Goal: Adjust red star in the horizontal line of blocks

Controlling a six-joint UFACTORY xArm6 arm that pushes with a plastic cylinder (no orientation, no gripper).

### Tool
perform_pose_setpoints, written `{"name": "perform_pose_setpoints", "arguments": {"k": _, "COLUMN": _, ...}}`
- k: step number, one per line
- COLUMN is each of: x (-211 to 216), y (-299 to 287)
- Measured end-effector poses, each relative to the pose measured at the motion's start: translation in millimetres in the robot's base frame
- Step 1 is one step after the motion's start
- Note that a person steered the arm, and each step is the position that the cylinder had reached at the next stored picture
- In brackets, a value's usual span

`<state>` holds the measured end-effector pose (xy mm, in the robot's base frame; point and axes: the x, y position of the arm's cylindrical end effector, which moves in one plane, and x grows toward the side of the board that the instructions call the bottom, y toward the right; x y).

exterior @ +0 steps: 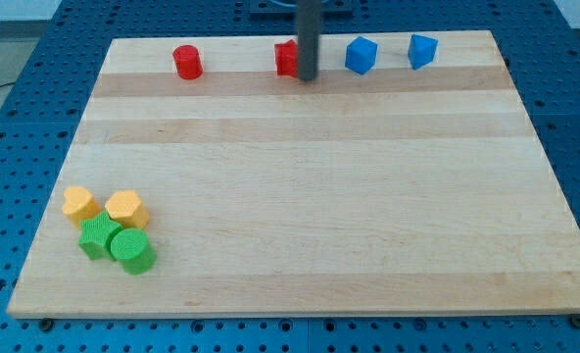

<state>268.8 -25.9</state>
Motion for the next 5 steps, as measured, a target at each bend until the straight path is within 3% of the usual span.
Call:
{"name": "perform_pose_setpoints", "arguments": {"k": 2, "x": 21.9, "y": -63.6}}
{"name": "perform_pose_setpoints", "arguments": {"k": 3, "x": 51.3, "y": -56.3}}
{"name": "perform_pose_setpoints", "arguments": {"k": 5, "x": 38.9, "y": -135.6}}
